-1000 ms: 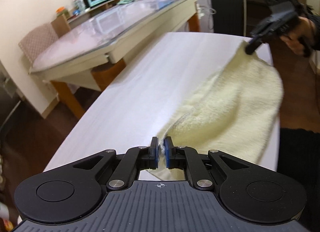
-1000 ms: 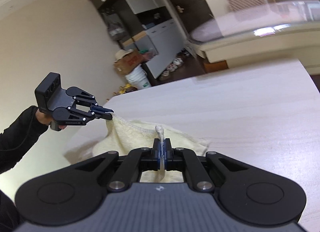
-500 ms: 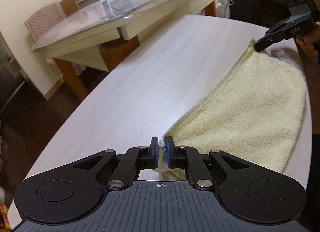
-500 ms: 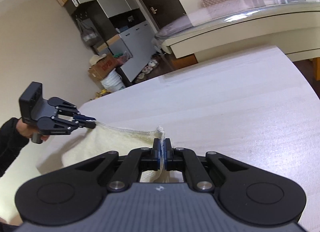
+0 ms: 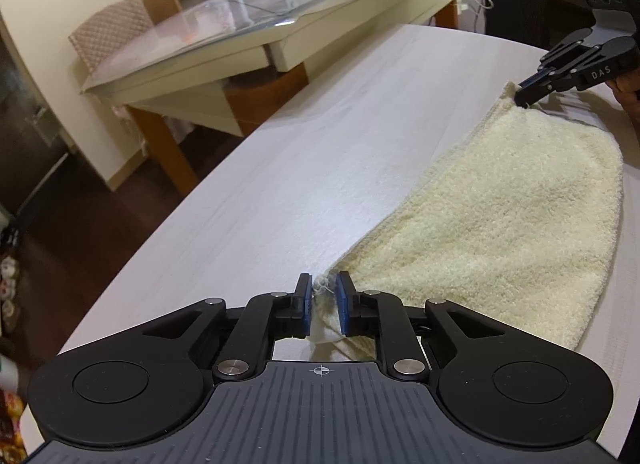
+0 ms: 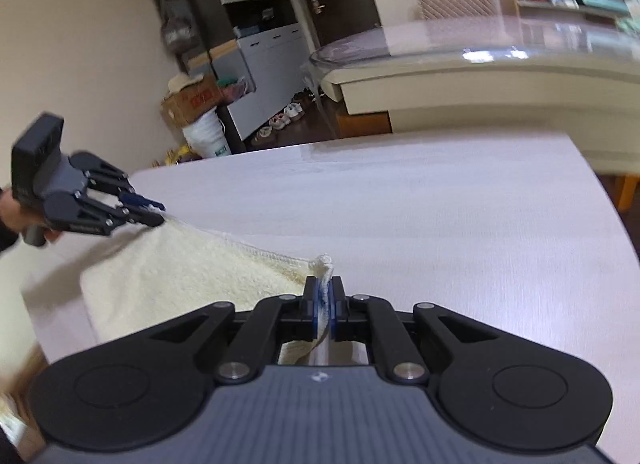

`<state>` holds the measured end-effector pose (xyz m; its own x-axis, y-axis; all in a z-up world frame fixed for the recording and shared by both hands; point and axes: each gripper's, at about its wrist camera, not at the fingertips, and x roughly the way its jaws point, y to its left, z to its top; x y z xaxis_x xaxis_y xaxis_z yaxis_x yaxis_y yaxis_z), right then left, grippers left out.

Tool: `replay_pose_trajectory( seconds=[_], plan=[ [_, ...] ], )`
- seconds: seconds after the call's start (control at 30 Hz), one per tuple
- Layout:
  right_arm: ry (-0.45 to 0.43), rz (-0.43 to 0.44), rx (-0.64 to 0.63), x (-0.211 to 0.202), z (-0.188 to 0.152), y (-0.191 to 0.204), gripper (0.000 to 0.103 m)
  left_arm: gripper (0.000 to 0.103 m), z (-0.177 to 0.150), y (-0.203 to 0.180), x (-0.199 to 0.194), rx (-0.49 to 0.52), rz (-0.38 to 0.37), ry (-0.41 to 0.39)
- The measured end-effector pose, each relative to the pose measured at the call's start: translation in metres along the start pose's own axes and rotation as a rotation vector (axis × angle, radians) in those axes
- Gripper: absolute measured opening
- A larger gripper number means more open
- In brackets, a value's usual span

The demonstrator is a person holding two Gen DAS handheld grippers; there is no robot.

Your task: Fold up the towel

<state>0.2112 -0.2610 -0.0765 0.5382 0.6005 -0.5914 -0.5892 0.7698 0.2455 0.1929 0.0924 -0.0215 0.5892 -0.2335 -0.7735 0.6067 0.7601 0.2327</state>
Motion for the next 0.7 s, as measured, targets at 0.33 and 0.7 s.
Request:
replay_pose_trajectory(
  seconds=[0.33,0.7],
  plan=[
    [-0.062,-0.033,-0.085,-0.009,0.017,0.010,0.020,0.019,-0.015,0.002,-0.011,-0.034,0.098,0.035],
    [-0.021,-0.012,-0.333,-0.072,-0.034,0.082,0.027,0.048,-0.025,0.017,-0.033,-0.120,0.088,-0.012]
  ],
)
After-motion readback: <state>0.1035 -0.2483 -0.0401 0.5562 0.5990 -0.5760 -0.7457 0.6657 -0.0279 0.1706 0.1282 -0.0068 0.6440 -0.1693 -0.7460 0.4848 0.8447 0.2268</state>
